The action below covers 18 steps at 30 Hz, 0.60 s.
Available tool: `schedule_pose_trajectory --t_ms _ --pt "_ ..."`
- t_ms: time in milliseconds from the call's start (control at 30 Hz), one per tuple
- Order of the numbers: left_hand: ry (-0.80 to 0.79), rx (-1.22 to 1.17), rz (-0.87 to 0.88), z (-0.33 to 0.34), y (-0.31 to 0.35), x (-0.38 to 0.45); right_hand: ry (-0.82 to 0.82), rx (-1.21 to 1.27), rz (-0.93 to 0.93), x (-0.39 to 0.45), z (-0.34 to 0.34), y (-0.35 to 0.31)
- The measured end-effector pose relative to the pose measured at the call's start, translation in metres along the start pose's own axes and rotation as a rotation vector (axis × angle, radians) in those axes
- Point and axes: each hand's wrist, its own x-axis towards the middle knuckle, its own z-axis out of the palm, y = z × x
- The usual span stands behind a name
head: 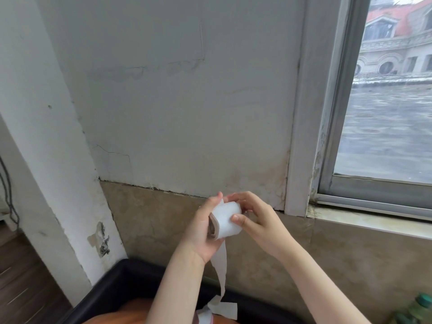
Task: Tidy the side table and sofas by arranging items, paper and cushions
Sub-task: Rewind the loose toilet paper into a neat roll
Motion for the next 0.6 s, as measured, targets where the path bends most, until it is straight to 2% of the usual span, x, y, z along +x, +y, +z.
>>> schedule_pose_trajectory --t_ms 100,167,233,367,500,600 --pt "0.027 -0.046 -0.022 0.003 0.001 0.0 -0.025 -0.137 0.004 0.001 0.003 0.001" --pt "0.051 -0.109 -0.045 0.004 0.002 0.001 -0.03 -0.341 -0.071 0.001 0.007 0.002" --pt "0.057 -0.155 -0.065 0.003 0.002 0.002 -0.014 -0.44 -0.133 -0.001 0.011 0.005" --pt "0.01 -0.244 -0.123 0.002 0.0 0.0 -0.018 -0.367 -0.139 -0.002 0.008 0.005" --pt "0.002 -0.266 -0.173 0.002 0.002 0.003 -0.015 -0.095 0.021 -0.001 0.002 0.003" --pt "0.027 -0.211 -0.172 0.001 0.0 0.007 -0.049 -0.144 0.004 -0.001 0.002 0.001"
